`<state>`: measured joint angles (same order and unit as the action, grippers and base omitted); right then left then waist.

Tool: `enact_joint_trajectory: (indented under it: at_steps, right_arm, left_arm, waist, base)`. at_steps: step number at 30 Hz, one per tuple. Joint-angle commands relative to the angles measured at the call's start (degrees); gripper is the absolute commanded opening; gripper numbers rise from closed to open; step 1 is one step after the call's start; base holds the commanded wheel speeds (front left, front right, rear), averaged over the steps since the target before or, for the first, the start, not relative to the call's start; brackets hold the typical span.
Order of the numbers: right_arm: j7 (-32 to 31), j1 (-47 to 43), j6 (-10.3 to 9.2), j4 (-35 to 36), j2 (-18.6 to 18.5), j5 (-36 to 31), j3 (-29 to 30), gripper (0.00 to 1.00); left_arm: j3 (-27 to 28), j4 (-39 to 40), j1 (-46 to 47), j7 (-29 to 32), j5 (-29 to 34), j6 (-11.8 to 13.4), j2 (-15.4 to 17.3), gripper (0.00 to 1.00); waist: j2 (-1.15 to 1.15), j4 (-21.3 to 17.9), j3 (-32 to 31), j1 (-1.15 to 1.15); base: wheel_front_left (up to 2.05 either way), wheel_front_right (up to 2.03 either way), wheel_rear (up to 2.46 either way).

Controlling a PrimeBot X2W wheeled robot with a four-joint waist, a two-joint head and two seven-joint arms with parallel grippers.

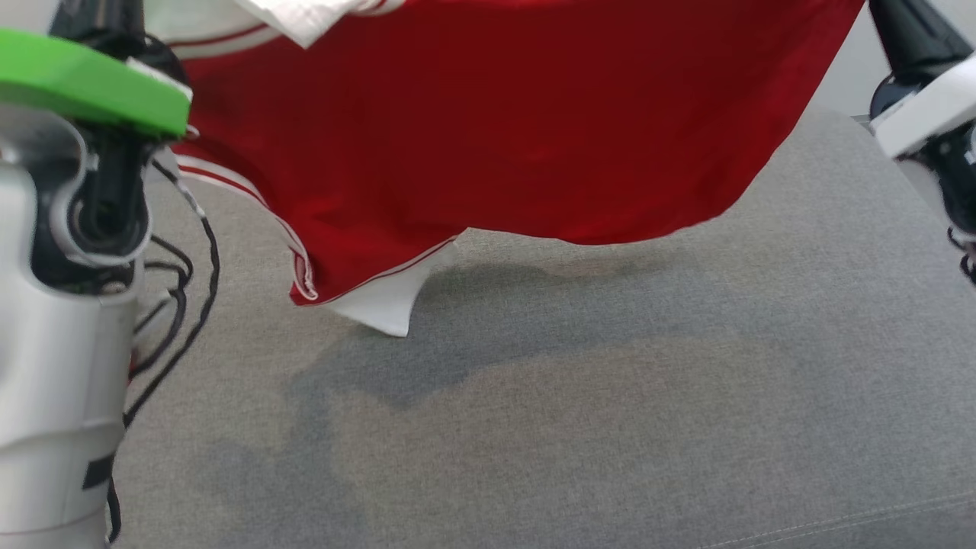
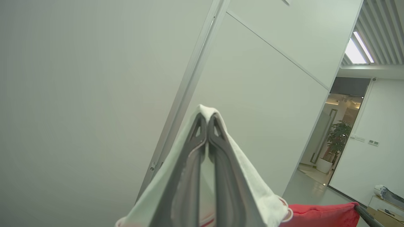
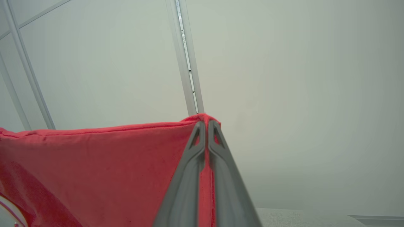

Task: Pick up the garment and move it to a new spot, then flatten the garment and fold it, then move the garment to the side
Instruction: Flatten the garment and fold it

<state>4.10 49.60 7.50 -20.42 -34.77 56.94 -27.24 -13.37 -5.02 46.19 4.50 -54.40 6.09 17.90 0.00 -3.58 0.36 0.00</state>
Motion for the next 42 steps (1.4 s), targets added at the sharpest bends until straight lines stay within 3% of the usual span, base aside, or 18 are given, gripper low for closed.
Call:
enact_joint_trajectory:
  at_steps: [1, 11, 17, 23, 28, 32, 36, 42]
  right_arm:
    - [-0.8, 1.7, -0.02, 0.6, -0.7, 0.2, 0.2, 0.00]
    - [-6.9, 12.7, -0.02, -2.7, -3.2, -0.9, -0.4, 0.00]
    - [-7.0, 14.9, -0.02, -6.4, -0.9, -2.4, -3.4, 0.00]
    - [-4.2, 23.3, -0.02, -13.4, 2.7, -7.7, -5.5, 0.00]
    - [4.0, 36.1, -0.02, -21.9, 5.6, -16.6, -4.3, 0.00]
    - [10.8, 46.4, -0.02, -27.2, 7.7, -27.4, -0.3, 0.00]
    - [11.1, 50.3, -0.02, -20.6, 9.3, -38.3, 7.2, 0.00]
    - [11.2, 44.9, -0.03, -14.6, 11.8, -45.1, 12.1, 0.00]
  left_arm:
    - [0.0, 0.1, 2.4, 0.9, -0.2, 0.3, 0.7, 0.00]
    - [-1.9, -6.3, 17.0, 8.3, -0.4, 0.9, 0.8, 0.00]
    - [-3.6, -13.9, 20.3, 11.0, -0.8, 0.2, -0.1, 0.00]
    - [-6.7, -21.6, 29.9, 11.5, 3.2, -1.4, -0.4, 0.00]
    - [-10.3, -28.4, 43.3, 4.4, 11.0, -4.9, -0.7, 0.00]
    - [-12.0, -34.0, 53.4, -9.2, 18.2, -6.4, -1.0, 0.00]
    - [-12.2, -37.8, 60.0, -18.6, 22.0, -8.8, -2.1, 0.00]
    - [-6.7, -34.0, 55.8, -19.6, 23.0, -11.5, -3.2, 0.00]
  waist:
    - [0.00, -0.7, -0.7, 0.00]
    - [0.00, -0.7, -0.4, 0.00]
    - [0.00, -1.3, 3.0, 0.00]
    - [0.00, -2.3, 13.0, 0.00]
    - [0.00, -2.6, 25.0, 0.00]
    - [0.00, -3.1, 33.8, 0.00]
    - [0.00, -2.4, 41.3, 0.00]
    - [0.00, -0.8, 47.0, 0.00]
  base:
    - [0.00, 0.00, 0.00]
    - [0.00, 0.00, 0.00]
    - [0.00, 0.00, 0.00]
    - [0.00, 0.00, 0.00]
    - [0.00, 0.00, 0.00]
    - [0.00, 0.00, 0.00]
    - [0.00, 0.00, 0.00]
    - [0.00, 0.00, 0.00]
